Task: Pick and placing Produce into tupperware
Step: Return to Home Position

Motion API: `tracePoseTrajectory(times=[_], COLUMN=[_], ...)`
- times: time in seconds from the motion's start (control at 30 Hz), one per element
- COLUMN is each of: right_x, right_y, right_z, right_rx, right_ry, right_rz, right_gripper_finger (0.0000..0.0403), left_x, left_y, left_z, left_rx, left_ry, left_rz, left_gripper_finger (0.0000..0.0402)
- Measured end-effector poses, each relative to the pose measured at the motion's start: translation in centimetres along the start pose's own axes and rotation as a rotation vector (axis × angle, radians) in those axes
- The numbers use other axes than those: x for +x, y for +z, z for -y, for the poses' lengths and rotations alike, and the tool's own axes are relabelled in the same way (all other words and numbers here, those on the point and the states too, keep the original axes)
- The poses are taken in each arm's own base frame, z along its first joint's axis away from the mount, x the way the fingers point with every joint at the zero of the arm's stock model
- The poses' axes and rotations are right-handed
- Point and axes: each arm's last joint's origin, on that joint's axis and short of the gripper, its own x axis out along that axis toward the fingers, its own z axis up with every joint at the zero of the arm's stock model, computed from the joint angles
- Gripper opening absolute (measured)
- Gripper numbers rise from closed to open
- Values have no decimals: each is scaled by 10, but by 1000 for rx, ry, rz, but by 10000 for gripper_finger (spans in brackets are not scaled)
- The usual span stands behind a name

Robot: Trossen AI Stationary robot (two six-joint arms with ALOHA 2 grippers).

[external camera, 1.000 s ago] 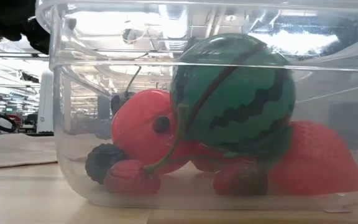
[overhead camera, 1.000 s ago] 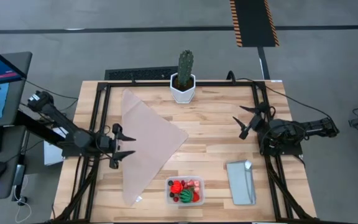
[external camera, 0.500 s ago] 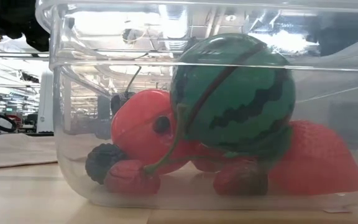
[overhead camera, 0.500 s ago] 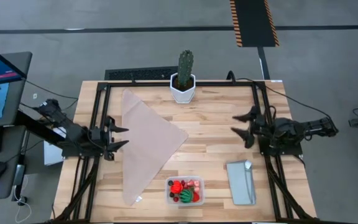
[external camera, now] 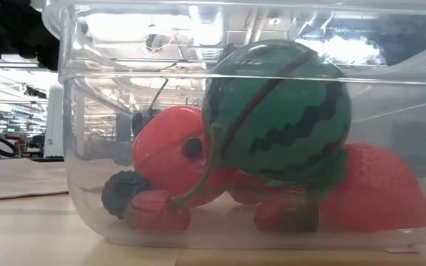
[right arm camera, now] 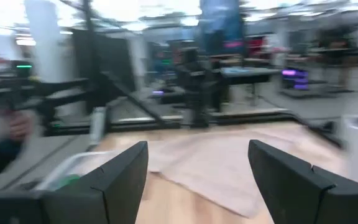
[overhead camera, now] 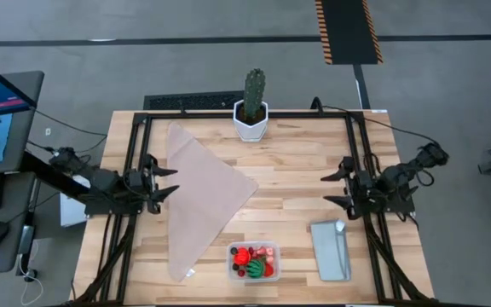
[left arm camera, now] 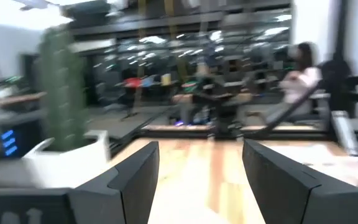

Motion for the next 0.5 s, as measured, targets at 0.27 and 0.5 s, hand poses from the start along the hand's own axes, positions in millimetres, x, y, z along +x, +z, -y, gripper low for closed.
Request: tracePoseTrajectory(times=[0.27, 0.5], right_x=[-3, -4], right_y=[-6, -8], right_z=[-5, -7], right_rx=[-29, -41], right_ry=[-23, -1], right_rz=[-56, -76], right_gripper_finger=[302, 302], left_x=[3, 4], left_y=[-10, -14], left_z=[-7, -7], left_rx=[28, 66], left_ry=[79, 82], left_rz=[-84, -122], left_gripper_finger=[222, 222])
